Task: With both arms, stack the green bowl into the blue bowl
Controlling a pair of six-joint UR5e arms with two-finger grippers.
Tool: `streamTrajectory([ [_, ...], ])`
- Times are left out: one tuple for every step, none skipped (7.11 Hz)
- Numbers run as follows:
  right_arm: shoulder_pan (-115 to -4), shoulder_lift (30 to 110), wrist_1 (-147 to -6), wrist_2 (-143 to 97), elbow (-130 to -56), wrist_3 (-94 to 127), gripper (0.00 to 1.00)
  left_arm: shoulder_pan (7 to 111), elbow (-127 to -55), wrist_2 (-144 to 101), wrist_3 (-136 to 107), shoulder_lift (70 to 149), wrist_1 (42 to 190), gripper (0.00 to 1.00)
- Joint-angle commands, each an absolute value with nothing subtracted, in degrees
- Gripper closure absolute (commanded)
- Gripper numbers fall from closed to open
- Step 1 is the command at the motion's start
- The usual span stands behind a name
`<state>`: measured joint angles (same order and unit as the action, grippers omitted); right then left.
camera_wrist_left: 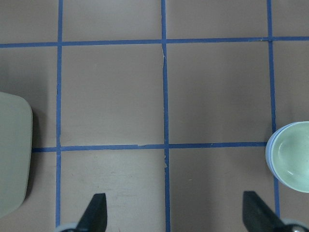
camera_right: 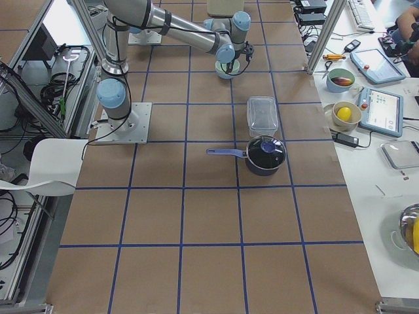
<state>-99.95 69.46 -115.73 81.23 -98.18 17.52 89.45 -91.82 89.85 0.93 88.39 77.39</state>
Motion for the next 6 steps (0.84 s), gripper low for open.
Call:
streamTrajectory([
  [-98.4, 73.2, -107.2, 85.0, -91.6, 15.7, 0.00, 89.2, -91.7, 90.0, 1.1, 88.3, 78.0, 0.00],
  [-97.1, 74.5, -99.0, 85.0, -85.4, 13.7, 0.00, 89.2, -91.7, 90.0, 1.1, 88.3, 78.1, 0.00],
  [-96.4, 75.4, -90.7, 85.2, -79.4, 11.2, 0.00, 89.2, -91.7, 90.0, 1.1, 88.2, 78.8, 0.00],
  [-95.1, 76.1, -85.4, 87.2, -75.5, 7.8, 0.00, 89.2, -91.2, 90.0, 1.1, 88.2, 79.0, 0.00],
  [-92.6, 78.5, -82.8, 88.0, -75.2, 3.1, 0.00, 89.1, -90.7, 90.0, 1.1, 88.4, 79.9, 0.00],
  [-88.5, 81.4, -79.0, 88.0, -75.4, -4.8, 0.00, 89.0, -89.9, 90.1, 1.1, 88.6, 80.1, 0.00],
])
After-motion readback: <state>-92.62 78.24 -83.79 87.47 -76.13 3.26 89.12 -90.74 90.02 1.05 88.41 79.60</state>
